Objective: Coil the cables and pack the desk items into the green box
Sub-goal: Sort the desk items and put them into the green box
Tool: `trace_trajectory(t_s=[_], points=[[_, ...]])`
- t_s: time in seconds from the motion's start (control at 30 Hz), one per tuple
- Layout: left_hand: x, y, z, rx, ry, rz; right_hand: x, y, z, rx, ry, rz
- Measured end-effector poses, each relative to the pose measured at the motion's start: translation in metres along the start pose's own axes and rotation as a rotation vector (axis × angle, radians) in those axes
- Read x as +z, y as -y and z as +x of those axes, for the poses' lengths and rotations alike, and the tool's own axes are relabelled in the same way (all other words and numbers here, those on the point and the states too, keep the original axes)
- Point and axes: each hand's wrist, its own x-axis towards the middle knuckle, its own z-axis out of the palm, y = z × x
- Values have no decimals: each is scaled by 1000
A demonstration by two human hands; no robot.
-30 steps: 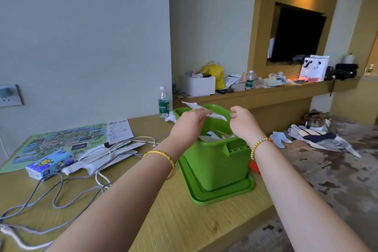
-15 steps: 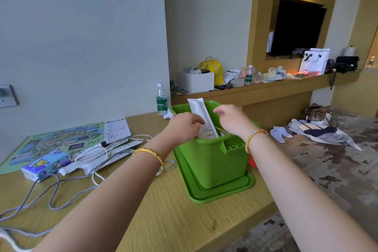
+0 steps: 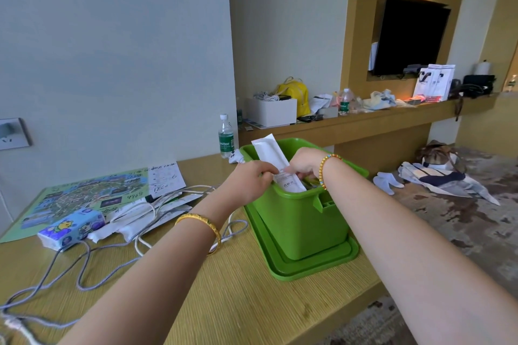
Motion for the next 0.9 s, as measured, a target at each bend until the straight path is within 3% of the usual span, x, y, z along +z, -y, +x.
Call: trace_trajectory(t_s=[0.1,0.27,0.33,0.47,0.57,0.63,0.7,0.9], points=[[1,1,0,17,-9,-12,-16,-4,-4,-5,-32,8],[5,3,3,33,-39,8,-16,-12,-17,9,76,-371],[6,3,4,59,-56,18,-9,-14,-14,-31,149,-371],[7,6,6,98,-117,58,-19,-13,-24,-176,49,-243],[6,10,5,83,-134,81,-22,-11,-33,-189,260,-386],[6,13,1,72,-138,81,-23,-8,-38,-165,274,-438],[4,17,-5,61,-178,64,-24,-2,-42,-199,136,-377],[-9,52,-31,-105,-378,-42,4,43,-58,-459,-470,233]])
